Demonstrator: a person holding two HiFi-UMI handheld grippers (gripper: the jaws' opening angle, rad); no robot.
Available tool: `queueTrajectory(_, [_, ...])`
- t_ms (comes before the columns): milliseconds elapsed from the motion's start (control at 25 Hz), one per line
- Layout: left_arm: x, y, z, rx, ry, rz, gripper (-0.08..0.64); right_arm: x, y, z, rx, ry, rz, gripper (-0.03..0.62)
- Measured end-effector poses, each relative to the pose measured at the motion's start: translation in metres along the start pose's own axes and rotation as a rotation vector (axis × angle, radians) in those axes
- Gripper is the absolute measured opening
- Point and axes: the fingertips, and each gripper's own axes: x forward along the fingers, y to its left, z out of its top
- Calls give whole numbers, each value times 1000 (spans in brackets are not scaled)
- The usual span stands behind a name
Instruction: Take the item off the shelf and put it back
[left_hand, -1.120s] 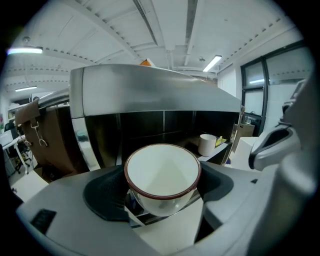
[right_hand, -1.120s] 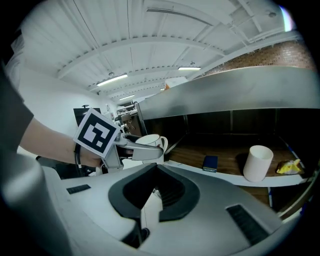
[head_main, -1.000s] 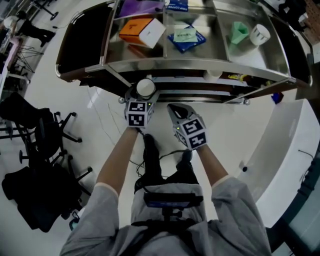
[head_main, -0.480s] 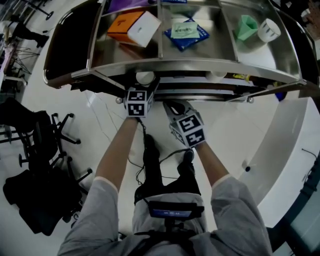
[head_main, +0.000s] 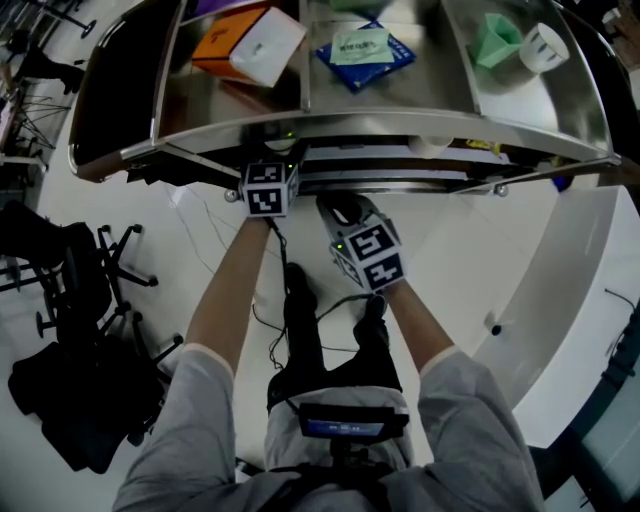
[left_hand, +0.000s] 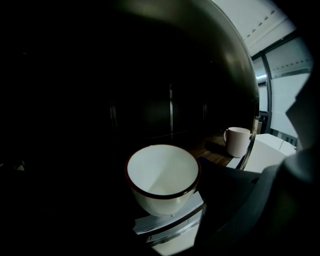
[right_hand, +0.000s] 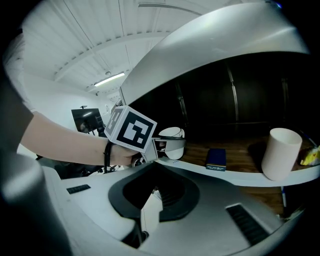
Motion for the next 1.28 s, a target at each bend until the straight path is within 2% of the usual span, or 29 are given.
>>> queueTrajectory(160, [6,2,-12,-9,17,17,403,-1,-5,-1,5,2,-2,9])
queueTrajectory(360, [7,2,-9,-24,-29,18,404,-4,-10,-6,14,3,-9,9])
queueTrajectory(520, [7,6,-11,-55,-37,29,408,-5,-10,-12,13,11,-9,9])
queueTrajectory(640, [6,3,-9,-45,-30,13,426,-7,-10,-12,12,12,-13,9])
queueTrajectory(720, [3,3,-10,-40,-15,6,445,-9,-10,-11,14,10,-17,9])
queueTrajectory(1000, [-24,-2,-15,-23,60,17,445,-27,-7,-2,12,-4,-25,9])
queueTrajectory(1120, [-49,-11,-23,-18,106,29,445,-43,-5,1,11,-10,-29,9])
queueTrajectory(1280, [-98,-23,-26,-50,136,40,439,-74,1,6,0,-24,-27,9])
